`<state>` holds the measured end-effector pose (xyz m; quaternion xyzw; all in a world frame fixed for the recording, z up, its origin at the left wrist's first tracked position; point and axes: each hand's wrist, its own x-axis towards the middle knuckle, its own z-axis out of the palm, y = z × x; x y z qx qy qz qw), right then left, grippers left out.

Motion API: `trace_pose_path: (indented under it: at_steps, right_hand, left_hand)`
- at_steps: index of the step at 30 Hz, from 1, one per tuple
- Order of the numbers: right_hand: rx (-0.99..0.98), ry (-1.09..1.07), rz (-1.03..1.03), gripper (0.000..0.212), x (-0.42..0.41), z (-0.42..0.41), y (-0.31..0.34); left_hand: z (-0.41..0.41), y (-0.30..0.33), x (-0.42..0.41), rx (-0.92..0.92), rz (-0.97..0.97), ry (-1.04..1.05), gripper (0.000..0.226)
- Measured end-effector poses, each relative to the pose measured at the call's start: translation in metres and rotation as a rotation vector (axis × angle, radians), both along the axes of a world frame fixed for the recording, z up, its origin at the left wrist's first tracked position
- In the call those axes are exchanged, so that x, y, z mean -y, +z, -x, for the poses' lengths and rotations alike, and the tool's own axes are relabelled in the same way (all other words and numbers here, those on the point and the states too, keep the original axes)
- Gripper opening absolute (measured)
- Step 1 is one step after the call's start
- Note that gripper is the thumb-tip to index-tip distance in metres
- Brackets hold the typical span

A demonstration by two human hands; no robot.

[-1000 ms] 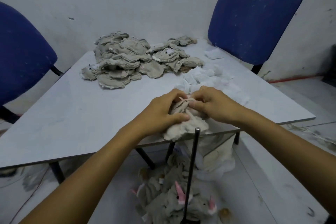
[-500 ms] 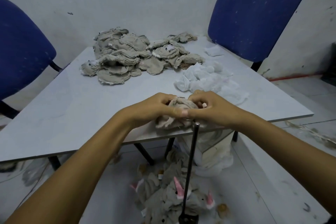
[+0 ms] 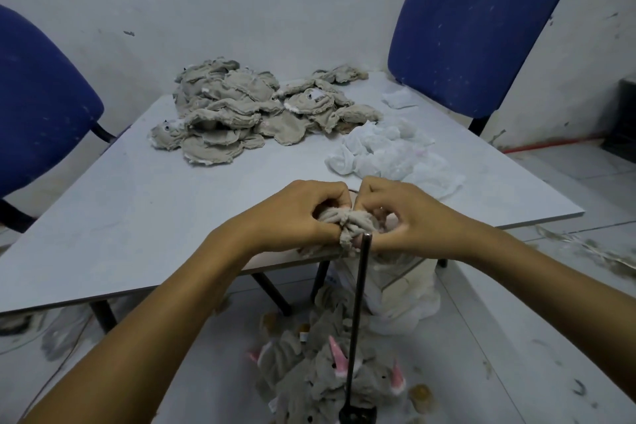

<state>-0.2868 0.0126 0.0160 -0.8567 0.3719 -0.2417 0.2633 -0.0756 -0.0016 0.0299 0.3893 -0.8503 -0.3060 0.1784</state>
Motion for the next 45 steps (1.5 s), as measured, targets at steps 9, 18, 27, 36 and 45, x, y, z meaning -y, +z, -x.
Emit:
trace_pose_path:
  at_steps: [9,18,27,36,45]
  right_hand:
    - [0.057,-0.056,0.481,0.016,-0.023,-0.002,0.011]
    - [-0.038,-0.061,0.901,0.01,-0.034,0.006,0.018]
    - [0.018,-0.066,0.933,0.013,-0.043,0.0,-0.028]
    - [0.171,-0.033,0.745,0.017,-0.041,-0.001,-0.07]
    - [-0.115,0.011,0.721,0.01,-0.047,0.01,-0.082]
  left_hand:
    - [-0.003,0.03,-0.023,-0.012,0.014,-0.071,0.021]
    - [0.01,0.021,-0.048,-0.095,0.749,-0.062,0.019]
    - [0.023,-0.041,-0.06,-0.255,0.988,0.055,0.018]
    - [0.013,-0.086,-0.069,-0.216,0.719,0.087,0.02]
    - [0.006,-0.089,-0.068,-0.093,0.71,0.014,0.013]
